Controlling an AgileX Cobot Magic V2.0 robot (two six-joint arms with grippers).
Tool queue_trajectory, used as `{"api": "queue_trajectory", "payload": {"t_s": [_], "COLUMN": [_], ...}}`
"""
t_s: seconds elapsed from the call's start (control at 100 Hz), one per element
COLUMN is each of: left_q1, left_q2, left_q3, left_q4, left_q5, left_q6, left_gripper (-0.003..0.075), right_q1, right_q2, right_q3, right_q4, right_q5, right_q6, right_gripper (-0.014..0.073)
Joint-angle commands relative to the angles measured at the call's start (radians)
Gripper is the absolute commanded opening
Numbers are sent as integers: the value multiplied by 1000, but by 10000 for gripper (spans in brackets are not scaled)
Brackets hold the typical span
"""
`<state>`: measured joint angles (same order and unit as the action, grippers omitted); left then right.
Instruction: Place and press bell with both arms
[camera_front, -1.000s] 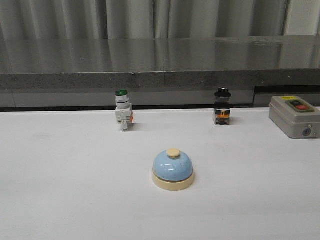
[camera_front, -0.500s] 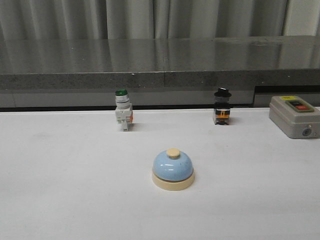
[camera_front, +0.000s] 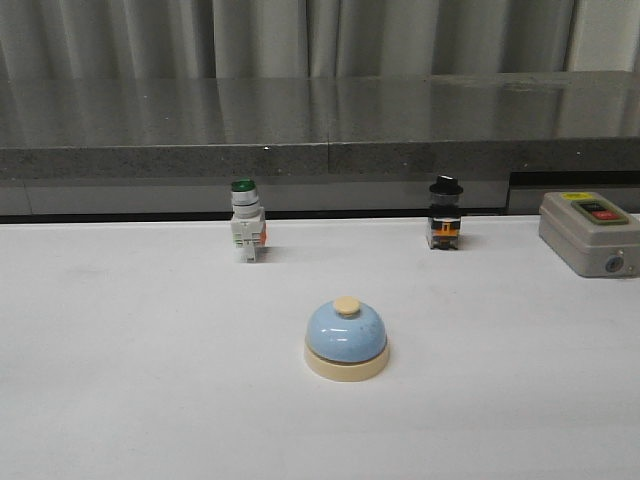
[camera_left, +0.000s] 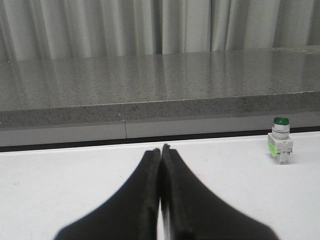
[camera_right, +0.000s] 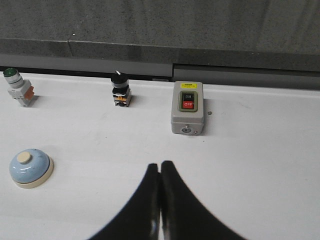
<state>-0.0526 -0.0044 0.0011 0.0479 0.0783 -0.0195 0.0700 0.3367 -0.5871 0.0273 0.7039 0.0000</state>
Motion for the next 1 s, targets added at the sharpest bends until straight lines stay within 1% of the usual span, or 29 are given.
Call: {"api": "queue_trajectory", "payload": {"t_s": [0.0,0.07,0.17,0.26,0.4,0.62,0.76,0.82,0.99], "left_q1": [0,0,0,0,0,0,0,0,0], "left_q2": [-29,-29,-29,-29,-29,-29,-29,-29,-29], "left_q3": [44,44,44,44,44,44,44,44,44], "left_q4": [0,0,0,0,0,0,0,0,0], "left_q5": [-90,-90,-90,-90,-90,-90,-90,-90,-90], "left_q6": [-12,-12,-12,-12,-12,-12,-12,-12,-12], "left_gripper": [-20,-20,-20,-20,-20,-20,-20,-20,-20], "right_q1": [-5,-5,-5,-5,-5,-5,-5,-5,-5], "right_q2": [6,-2,-44,-105,-209,-372,-366,-366,-366], "right_q3": [-8,22,90,169,301,493,575,602,600], "right_q4": [-7,-7,-7,-7,-7,-3,0,0,0], "right_q5": [-107,-162,-278,-365,-457,-550,-632,-672,-669], "right_q6": [0,0,0,0,0,0,39,46,48], "right_gripper": [-60,-60,-60,-60,-60,-60,-60,-60,-60]}}
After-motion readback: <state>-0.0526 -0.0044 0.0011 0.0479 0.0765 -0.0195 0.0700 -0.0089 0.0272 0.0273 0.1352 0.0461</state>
